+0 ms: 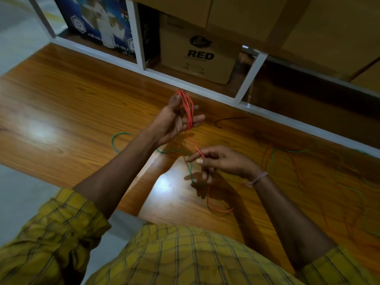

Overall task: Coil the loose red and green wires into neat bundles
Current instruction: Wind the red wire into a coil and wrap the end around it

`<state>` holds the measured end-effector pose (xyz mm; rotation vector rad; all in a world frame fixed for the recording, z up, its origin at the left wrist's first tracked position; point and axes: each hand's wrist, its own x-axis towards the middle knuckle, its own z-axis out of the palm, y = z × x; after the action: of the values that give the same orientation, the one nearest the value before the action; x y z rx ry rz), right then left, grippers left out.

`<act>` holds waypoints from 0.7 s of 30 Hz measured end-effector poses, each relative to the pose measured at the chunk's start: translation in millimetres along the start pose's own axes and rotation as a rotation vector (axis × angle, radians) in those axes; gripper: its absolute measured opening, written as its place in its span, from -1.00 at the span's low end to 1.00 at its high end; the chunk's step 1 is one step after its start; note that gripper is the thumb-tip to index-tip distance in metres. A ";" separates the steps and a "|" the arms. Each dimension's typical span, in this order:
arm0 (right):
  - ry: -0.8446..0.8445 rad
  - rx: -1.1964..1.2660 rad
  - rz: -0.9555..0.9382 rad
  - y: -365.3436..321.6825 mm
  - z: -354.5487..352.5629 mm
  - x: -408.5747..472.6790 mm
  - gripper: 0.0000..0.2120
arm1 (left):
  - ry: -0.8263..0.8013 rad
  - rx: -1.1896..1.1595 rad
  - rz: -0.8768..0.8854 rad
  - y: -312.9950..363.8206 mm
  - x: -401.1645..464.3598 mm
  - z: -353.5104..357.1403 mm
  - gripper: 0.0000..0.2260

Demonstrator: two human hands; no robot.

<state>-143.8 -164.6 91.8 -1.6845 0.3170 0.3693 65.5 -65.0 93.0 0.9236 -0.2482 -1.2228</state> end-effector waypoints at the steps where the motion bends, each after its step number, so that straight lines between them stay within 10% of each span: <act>1: -0.025 0.005 -0.019 -1.8 -2.3 -1.6 -0.71 | 0.005 0.107 0.014 -1.4 -0.5 0.6 -0.62; 10: -0.015 0.312 -0.269 -20.6 -46.6 -24.6 -0.82 | -0.127 0.790 0.029 -10.3 -5.6 -10.3 -0.60; 21: 0.328 0.358 -0.223 -41.1 -78.0 4.6 -0.79 | -0.521 0.412 -0.247 3.2 -29.3 -9.5 -0.56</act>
<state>-117.9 -235.9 136.9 -1.4035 0.4055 -0.1282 62.9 -34.6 98.2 0.9902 -0.8456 -1.6705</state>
